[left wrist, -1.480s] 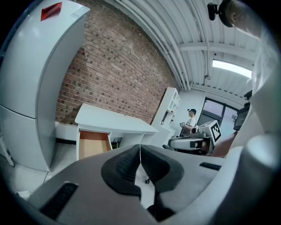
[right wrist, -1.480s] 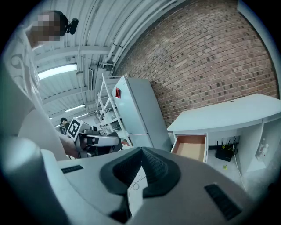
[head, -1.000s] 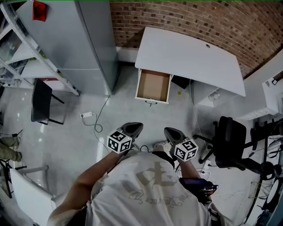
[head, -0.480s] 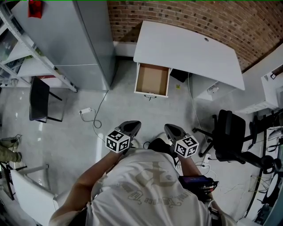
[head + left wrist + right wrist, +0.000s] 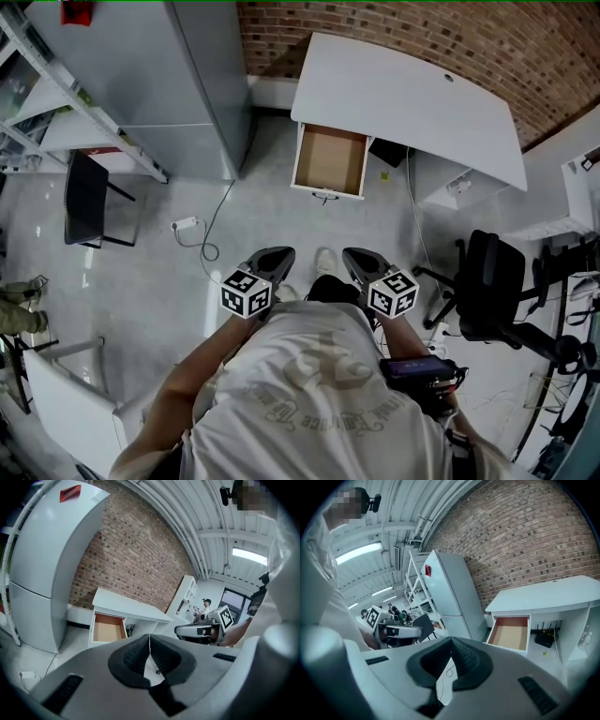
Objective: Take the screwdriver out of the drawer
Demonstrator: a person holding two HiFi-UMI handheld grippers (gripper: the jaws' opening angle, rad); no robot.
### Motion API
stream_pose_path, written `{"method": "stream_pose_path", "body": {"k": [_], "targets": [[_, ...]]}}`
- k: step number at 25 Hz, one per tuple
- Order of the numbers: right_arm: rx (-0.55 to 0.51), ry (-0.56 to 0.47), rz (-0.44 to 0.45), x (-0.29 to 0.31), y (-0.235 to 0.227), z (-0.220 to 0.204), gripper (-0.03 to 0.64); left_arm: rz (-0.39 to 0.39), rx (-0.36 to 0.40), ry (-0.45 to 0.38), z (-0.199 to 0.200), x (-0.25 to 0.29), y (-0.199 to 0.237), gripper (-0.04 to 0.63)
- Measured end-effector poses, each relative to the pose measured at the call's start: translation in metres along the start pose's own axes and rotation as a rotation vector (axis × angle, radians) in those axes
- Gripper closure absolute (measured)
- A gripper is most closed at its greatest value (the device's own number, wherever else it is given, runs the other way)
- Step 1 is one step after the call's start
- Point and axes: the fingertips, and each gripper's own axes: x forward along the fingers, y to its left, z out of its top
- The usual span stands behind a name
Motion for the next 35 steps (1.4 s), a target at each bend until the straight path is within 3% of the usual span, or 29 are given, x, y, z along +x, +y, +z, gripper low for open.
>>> {"method": "stream_pose_path", "body": {"k": [8,25,35], "targets": [[-0.008,0.021,0.047,0.035,-0.023,0.018,0.594,0.049,-0.024,-0.001,0.014,0.017,0.031,0.572],[0.037,0.071,0.108,0.107,-0.147,0.073,0.594,0.110,-0.052,0.055,0.074,0.117,0.085,0.572],[-0.034,0.126,0.157,0.155,-0.214,0.107,0.594,0.143,-0.061,0.056,0.115,0.182,0.119,0.572]]}}
